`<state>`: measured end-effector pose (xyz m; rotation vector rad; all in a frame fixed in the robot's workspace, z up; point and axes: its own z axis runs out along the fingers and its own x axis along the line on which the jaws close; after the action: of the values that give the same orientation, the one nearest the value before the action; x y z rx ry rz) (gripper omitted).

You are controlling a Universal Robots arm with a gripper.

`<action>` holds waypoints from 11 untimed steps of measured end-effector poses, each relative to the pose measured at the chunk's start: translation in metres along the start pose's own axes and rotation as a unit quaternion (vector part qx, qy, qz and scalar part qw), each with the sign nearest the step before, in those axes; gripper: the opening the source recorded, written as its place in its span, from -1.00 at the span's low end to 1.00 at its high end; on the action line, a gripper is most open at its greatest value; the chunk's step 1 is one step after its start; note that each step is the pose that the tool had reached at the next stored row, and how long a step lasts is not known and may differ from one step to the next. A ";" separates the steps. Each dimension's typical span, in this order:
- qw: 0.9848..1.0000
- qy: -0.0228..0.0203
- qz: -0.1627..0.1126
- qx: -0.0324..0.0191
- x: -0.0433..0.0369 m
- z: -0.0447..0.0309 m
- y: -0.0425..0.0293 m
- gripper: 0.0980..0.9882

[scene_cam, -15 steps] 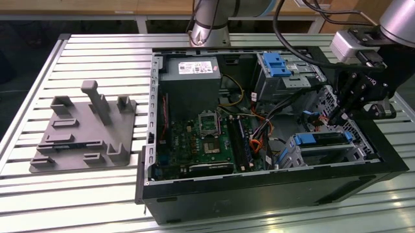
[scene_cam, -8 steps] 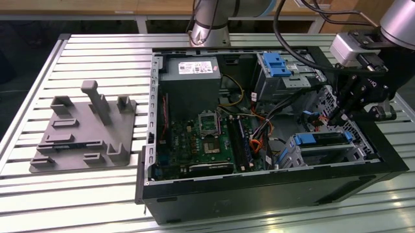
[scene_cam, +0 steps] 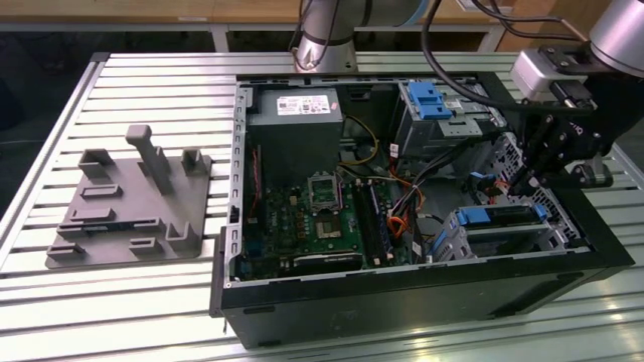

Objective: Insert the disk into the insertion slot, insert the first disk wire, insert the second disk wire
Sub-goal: 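Insert the first disk wire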

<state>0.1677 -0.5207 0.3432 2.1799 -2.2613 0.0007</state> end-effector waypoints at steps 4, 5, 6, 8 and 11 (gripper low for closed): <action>1.000 0.000 0.011 0.000 0.0000 0.0000 0.0000 -0.85; 1.000 0.000 0.011 0.000 0.0000 0.0000 0.0000 -0.85; 1.000 0.000 0.012 0.000 0.0000 0.0000 0.0000 -0.85; 1.000 0.000 0.011 0.000 0.0007 0.0002 0.0002 -0.85; 1.000 0.000 0.011 0.000 0.0051 0.0001 0.0022 -0.85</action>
<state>0.1654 -0.5257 0.3432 2.1558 -2.2842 0.0008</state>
